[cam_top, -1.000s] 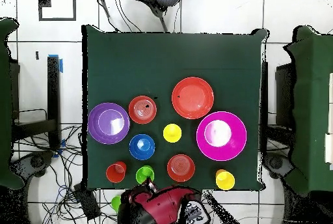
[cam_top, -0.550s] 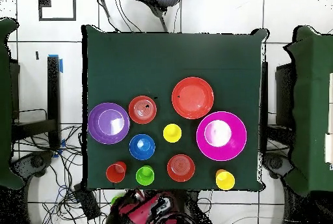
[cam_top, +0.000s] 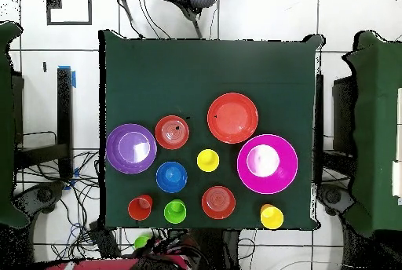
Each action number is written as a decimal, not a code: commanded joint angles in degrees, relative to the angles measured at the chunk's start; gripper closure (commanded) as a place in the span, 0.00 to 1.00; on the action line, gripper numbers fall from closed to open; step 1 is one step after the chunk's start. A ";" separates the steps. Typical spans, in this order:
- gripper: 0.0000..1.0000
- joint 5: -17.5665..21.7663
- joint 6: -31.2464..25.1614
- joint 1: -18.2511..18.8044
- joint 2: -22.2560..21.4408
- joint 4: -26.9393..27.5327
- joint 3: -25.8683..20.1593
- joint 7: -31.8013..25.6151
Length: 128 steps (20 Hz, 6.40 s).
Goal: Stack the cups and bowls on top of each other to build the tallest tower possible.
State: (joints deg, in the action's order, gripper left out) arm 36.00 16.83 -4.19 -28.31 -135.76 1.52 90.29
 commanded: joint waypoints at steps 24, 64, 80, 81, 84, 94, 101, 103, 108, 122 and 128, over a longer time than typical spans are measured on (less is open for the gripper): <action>0.00 -1.33 -3.01 0.56 -4.42 8.18 -0.72 6.35; 0.00 -7.29 11.57 -19.12 12.35 15.16 13.76 8.30; 0.00 3.74 -3.44 -4.71 -0.22 10.90 3.40 4.73; 0.00 3.87 -3.99 -4.24 -0.53 10.83 3.05 4.60; 0.00 3.29 -5.07 -3.96 -0.89 10.99 2.57 4.55; 0.00 2.20 -6.44 -4.46 -0.48 11.09 2.27 5.07; 0.00 1.87 -6.44 -4.85 -0.46 10.94 3.04 5.19; 0.00 1.79 -6.36 -5.08 -0.36 10.99 3.31 5.22; 0.00 1.97 -8.29 -4.05 -0.84 10.67 2.15 4.75; 0.00 2.01 -15.51 3.12 -3.49 7.21 -7.26 3.90; 0.00 2.26 -17.24 5.51 -3.92 6.47 -9.75 3.45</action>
State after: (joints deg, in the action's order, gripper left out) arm 37.13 5.99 -0.27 -32.38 -129.93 0.02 90.29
